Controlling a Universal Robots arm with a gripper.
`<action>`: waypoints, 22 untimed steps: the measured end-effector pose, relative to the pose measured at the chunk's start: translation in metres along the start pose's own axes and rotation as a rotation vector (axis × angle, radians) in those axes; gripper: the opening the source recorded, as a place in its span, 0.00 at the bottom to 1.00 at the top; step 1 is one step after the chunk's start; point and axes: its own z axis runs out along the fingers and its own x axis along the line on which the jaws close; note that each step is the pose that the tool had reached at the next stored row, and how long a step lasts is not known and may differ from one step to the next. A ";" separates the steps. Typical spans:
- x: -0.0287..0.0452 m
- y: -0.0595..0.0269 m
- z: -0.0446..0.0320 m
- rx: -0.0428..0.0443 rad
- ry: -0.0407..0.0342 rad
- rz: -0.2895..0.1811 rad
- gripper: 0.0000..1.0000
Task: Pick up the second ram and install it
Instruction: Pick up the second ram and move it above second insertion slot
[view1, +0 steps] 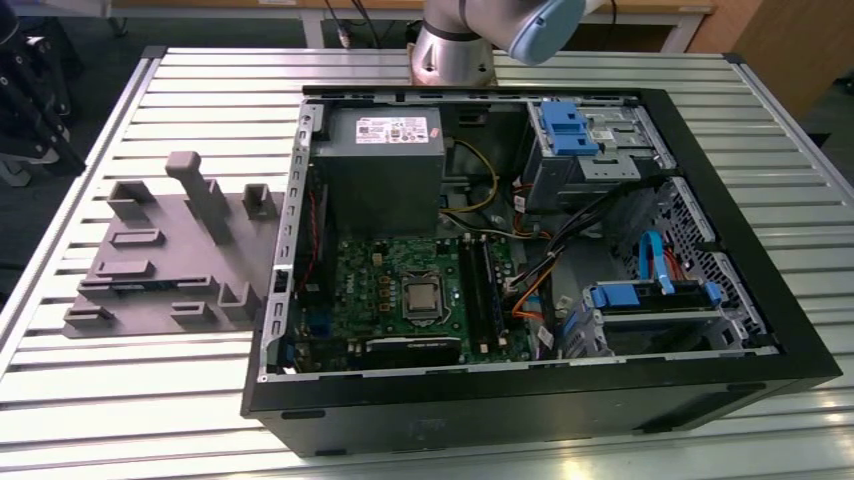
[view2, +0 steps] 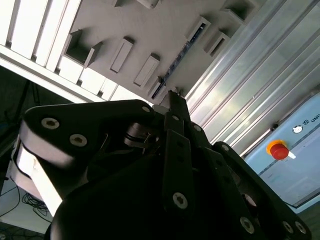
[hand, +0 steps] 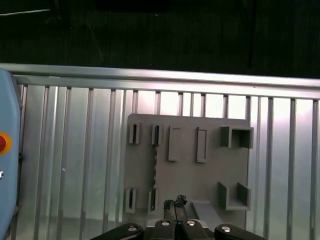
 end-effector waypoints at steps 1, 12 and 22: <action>0.0003 0.0001 0.0005 -0.0002 0.0001 -0.001 0.11; 0.0032 0.0000 0.0070 -0.0011 0.0003 -0.009 0.11; 0.0048 0.0000 0.0129 -0.0017 0.0004 -0.016 0.11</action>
